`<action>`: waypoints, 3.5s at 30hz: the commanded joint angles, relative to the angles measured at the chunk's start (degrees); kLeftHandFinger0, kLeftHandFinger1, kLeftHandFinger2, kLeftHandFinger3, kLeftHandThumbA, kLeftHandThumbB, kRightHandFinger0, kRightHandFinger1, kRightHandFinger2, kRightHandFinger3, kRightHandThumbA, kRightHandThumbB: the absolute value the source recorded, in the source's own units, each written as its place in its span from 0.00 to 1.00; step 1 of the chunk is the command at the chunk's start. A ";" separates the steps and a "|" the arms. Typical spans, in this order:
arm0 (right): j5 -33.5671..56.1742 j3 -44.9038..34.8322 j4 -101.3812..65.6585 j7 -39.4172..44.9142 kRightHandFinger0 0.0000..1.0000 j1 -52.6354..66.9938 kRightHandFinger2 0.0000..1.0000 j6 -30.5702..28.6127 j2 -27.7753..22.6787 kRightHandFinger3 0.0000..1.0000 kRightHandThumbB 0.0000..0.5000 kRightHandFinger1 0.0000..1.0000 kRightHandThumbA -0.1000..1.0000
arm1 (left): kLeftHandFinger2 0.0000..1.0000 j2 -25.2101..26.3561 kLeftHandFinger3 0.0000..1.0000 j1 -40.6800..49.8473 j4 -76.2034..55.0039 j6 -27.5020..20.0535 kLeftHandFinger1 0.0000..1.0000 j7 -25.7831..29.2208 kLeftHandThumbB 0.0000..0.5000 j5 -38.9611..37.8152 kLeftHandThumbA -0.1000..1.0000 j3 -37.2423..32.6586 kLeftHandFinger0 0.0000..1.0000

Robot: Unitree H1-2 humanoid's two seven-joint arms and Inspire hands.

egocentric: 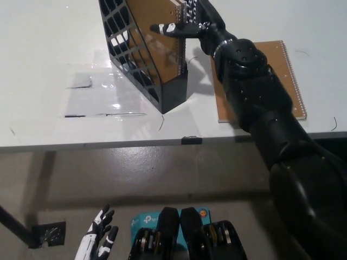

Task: Use the right hand to pick up a book from the book holder on the left side and put it on another book on the right side

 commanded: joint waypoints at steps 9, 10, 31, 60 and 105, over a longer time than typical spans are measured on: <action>1.57 0.62 -1.17 1.37 1.00 -1.73 1.00 -3.19 1.40 1.00 0.53 1.00 1.00 | 1.00 0.98 1.00 0.04 -0.35 -2.37 1.00 0.55 0.31 1.55 0.90 -0.39 1.00; 1.07 1.13 -1.37 1.14 1.00 -1.44 1.00 -3.20 1.42 1.00 0.54 1.00 1.00 | 1.00 0.92 1.00 0.19 -0.69 -2.02 1.00 0.57 0.32 1.61 0.90 -0.38 1.00; -9.35 10.82 -4.83 -17.47 0.00 1.56 0.80 -3.13 3.31 0.79 0.28 0.43 0.00 | 1.00 2.22 1.00 -0.92 1.09 -3.15 1.00 0.20 0.31 1.90 0.98 -0.96 1.00; -6.62 5.11 -25.89 -18.68 0.00 -11.09 0.76 2.29 2.53 0.82 0.18 0.39 0.00 | 0.93 2.18 0.97 -1.88 1.50 -4.55 0.97 0.46 0.13 1.91 0.99 -1.06 0.97; 55.70 -32.93 -35.89 -20.87 0.00 -9.39 0.73 26.30 -10.57 1.00 0.03 0.26 0.00 | 0.89 1.46 0.94 -0.15 3.67 -5.02 0.91 1.07 0.22 1.04 1.00 -0.59 0.92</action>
